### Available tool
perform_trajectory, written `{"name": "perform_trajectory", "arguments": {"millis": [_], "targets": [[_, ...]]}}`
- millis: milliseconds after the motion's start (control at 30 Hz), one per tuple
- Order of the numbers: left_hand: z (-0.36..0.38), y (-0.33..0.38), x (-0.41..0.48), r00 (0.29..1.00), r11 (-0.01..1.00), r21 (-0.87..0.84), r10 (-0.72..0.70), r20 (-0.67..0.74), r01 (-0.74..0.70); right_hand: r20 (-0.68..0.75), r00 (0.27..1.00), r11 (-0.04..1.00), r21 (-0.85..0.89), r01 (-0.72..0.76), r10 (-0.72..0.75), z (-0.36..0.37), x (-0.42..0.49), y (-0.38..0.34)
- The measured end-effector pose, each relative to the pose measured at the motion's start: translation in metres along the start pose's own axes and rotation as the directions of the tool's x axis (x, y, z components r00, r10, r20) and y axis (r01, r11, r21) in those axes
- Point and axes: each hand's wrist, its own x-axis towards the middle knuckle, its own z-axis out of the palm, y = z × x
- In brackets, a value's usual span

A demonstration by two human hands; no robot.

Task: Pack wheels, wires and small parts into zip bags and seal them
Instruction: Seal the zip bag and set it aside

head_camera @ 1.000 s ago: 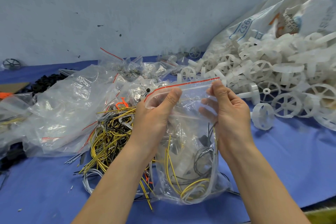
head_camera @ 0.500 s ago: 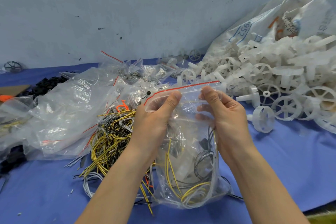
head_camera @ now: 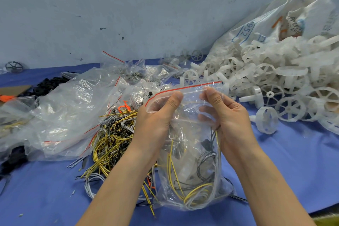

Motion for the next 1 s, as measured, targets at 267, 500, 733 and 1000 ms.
{"name": "perform_trajectory", "arguments": {"millis": [267,500,733,1000], "targets": [[0.0031,0.0008,-0.0004,0.999,1.0,-0.01,-0.03,-0.024,0.029,-0.051,0.999,1.0,-0.003,0.014,-0.014,0.0038,-0.0011,-0.0009],[0.0055,0.0043,-0.0015,0.999,0.998,-0.029,-0.05,-0.019,0.049,-0.034,0.999,0.999,-0.032,0.007,-0.008,0.0025,-0.0002,-0.0011],[0.0065,0.0035,-0.0011,0.999,0.999,-0.017,-0.03,-0.015,0.03,0.056,0.997,0.996,-0.082,-0.039,0.044,0.0033,-0.0023,-0.0027],[0.0056,0.0041,-0.002,1.0,1.0,-0.025,0.003,0.02,-0.002,0.053,0.998,0.997,-0.067,-0.039,0.042,0.0057,-0.0034,-0.0026]]}}
